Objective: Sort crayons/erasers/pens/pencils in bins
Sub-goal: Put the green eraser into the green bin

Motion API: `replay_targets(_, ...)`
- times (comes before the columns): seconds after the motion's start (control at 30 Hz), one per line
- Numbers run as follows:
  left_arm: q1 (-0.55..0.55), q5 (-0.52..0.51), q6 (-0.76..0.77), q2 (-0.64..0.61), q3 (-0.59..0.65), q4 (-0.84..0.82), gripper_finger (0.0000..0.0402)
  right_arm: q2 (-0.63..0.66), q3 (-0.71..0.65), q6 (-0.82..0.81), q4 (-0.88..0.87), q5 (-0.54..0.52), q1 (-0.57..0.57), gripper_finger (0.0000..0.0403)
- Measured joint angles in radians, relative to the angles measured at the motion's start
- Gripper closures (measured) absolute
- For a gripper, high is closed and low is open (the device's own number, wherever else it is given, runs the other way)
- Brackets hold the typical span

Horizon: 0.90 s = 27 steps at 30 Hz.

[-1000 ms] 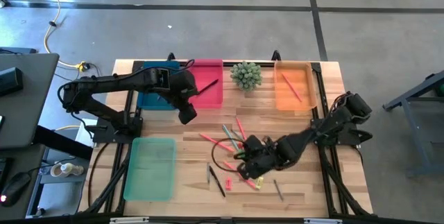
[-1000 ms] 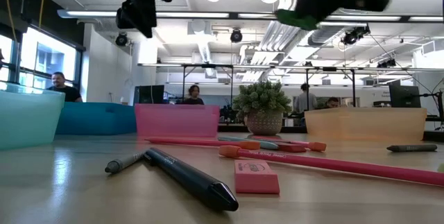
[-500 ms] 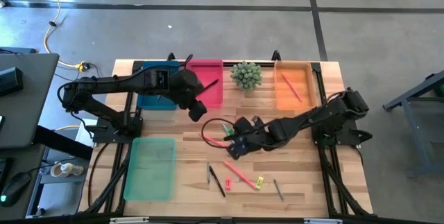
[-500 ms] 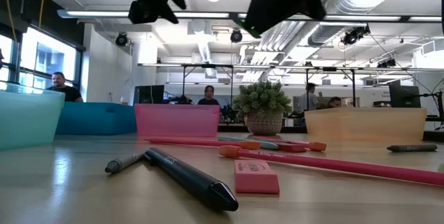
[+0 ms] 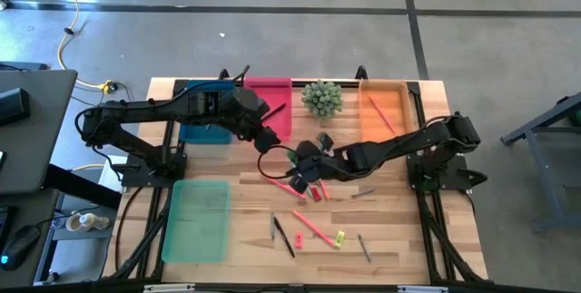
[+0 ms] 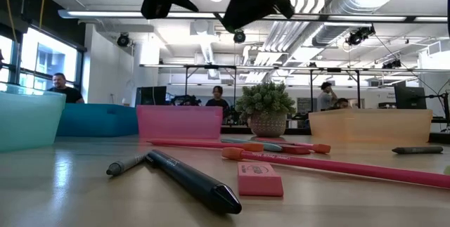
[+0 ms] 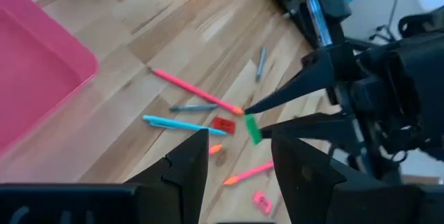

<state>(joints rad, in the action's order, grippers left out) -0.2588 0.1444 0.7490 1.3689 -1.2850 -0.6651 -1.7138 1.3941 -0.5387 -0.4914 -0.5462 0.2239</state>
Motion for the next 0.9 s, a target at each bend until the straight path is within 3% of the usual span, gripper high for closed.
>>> replay_targets(0.63, -0.002, -0.029, 0.060, 0.011, 0.000, 0.020, 0.0257, 0.000, 0.000, 0.230, 0.246, -0.027, -0.067, 0.0346)
replay_targets(0.9, -0.003, -0.044, 0.052, 0.029, 0.000, 0.023, 0.0257, 0.001, 0.000, 0.238, 0.243, -0.025, -0.074, 0.0346)
